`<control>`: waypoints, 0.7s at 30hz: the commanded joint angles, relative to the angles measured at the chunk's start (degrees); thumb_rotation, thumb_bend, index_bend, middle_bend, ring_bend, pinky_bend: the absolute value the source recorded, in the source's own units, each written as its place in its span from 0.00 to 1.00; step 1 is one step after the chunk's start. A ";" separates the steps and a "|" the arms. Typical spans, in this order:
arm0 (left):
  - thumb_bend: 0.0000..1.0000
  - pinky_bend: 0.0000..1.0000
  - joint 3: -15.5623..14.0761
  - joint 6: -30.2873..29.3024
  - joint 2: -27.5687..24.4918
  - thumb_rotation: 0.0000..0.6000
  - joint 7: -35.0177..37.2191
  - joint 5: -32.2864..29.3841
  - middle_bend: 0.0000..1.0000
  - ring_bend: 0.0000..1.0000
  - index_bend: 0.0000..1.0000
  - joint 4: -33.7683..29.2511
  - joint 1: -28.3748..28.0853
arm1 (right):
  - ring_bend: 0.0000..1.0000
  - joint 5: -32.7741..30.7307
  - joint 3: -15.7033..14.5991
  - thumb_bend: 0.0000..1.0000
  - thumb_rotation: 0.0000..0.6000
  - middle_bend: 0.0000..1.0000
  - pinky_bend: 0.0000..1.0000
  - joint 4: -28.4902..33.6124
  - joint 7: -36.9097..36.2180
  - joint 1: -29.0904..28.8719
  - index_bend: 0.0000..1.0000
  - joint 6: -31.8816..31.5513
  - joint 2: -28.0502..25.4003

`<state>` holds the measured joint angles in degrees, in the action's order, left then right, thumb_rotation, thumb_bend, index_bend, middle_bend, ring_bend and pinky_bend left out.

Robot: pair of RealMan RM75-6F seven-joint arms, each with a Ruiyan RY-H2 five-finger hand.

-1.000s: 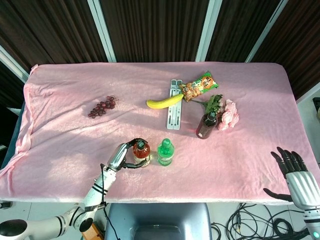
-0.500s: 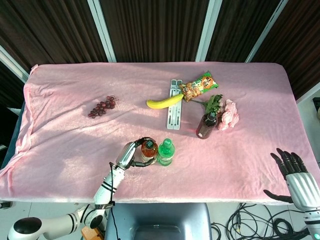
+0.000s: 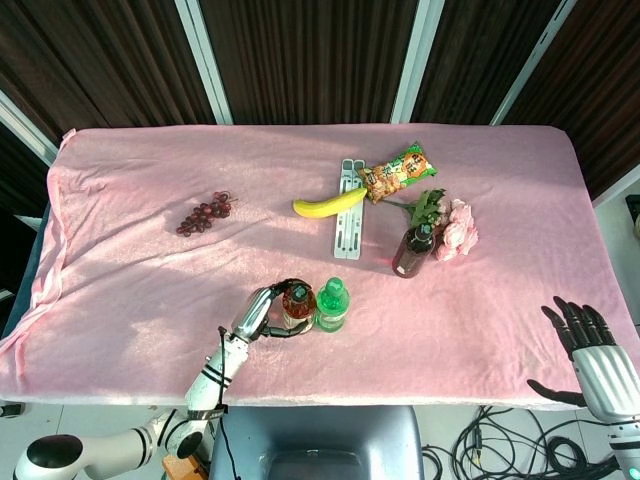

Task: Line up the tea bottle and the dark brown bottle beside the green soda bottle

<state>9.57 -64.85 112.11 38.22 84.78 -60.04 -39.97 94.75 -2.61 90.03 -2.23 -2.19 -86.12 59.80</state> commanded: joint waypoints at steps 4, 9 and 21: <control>0.38 0.26 -0.93 0.11 0.24 1.00 1.11 0.79 0.46 0.27 0.47 0.96 -0.19 | 0.00 0.02 0.05 0.20 1.00 0.00 0.00 -0.05 -0.05 0.17 0.00 -0.34 0.02; 0.36 0.18 -1.57 -0.42 0.18 1.00 1.37 1.63 0.35 0.19 0.36 1.56 -0.22 | 0.00 0.25 -0.02 0.20 1.00 0.00 0.00 -0.18 -0.32 0.31 0.00 -0.62 -0.04; 0.29 0.00 -1.69 -1.94 -0.42 1.00 -0.11 1.58 0.09 0.05 0.02 0.76 0.58 | 0.00 0.32 0.01 0.20 1.00 0.00 0.00 -0.21 0.05 0.33 0.00 -0.56 0.15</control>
<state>7.89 -66.68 111.81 38.22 86.39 -59.14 -39.49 95.07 -2.60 89.82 -2.19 -1.86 -86.69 59.95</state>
